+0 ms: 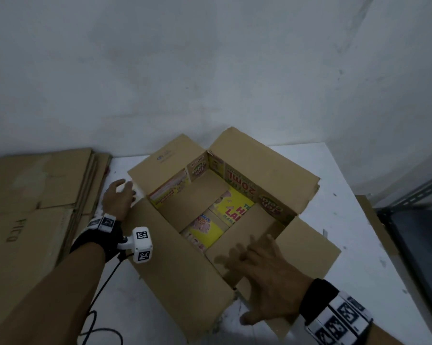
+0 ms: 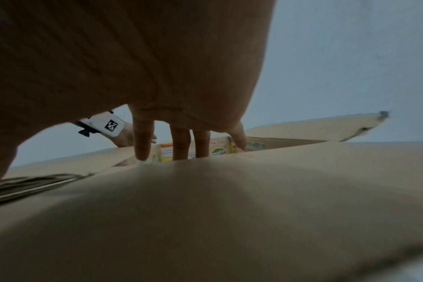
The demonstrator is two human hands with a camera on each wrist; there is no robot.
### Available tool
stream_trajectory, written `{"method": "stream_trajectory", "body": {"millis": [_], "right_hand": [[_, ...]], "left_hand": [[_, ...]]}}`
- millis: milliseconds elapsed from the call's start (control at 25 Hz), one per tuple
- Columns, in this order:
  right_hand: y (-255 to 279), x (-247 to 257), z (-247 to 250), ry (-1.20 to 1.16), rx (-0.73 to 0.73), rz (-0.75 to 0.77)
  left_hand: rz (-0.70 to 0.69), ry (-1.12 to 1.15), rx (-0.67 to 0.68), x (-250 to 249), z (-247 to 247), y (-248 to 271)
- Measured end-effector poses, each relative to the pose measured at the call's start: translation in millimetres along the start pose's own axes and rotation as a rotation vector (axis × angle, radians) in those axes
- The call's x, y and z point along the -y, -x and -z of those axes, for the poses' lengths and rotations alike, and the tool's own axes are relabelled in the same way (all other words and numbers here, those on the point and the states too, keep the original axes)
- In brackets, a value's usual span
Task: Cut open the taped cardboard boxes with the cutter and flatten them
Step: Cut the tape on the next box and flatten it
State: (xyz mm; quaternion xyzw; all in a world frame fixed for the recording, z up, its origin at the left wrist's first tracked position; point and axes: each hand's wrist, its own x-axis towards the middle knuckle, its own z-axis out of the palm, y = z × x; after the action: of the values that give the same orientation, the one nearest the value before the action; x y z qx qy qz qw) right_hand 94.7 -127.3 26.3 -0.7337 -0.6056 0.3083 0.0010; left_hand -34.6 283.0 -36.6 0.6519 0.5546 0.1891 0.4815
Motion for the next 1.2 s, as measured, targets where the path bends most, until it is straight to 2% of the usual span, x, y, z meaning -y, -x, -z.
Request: {"method": "stream_trajectory", "body": {"millis": [80,120,280,440,640,760,840,960,1040,1120,1200], "right_hand": [[-13.2,11.6,-3.0,0.040,0.038,0.075],[-21.1,15.8,-7.3,0.053,0.041,0.099],[-40.7,24.3,-24.3,0.032,-0.035,0.111],[-37.1,29.6,-0.3,-0.046,-0.214,0.131],[-25.9,54.6,61.6,-0.505,-0.478,0.258],[-18.5,67.2,92.8,-0.832,-0.640,0.218],[-14.9,67.3,103.7,-1.140,-0.672,0.144],[-13.6,60.6,105.6,-1.560,-0.678,0.002],[-10.5,52.1,104.9,-1.720,-0.715,0.023],[-1.4,49.5,107.0,-1.859,-0.707,0.032],[5.9,43.0,106.3,-2.024,-0.627,-0.004]], "left_hand": [[0.107,0.169,-0.162,12.2,11.7,14.3],[0.158,0.188,-0.192,21.2,17.7,20.1],[0.328,0.389,-0.139,41.7,33.0,48.6],[0.430,0.663,-0.028,32.1,33.0,94.9],[0.496,0.497,0.245,10.5,22.3,113.3],[0.432,0.497,0.290,-0.2,6.2,125.9],[0.375,0.485,0.281,-9.1,5.9,130.1],[0.358,0.541,0.141,-22.1,20.1,130.4],[0.328,0.516,0.094,-18.7,32.8,133.0],[0.287,0.508,0.144,-1.2,42.8,131.6],[0.308,0.559,0.230,-5.7,50.4,150.6]]}}
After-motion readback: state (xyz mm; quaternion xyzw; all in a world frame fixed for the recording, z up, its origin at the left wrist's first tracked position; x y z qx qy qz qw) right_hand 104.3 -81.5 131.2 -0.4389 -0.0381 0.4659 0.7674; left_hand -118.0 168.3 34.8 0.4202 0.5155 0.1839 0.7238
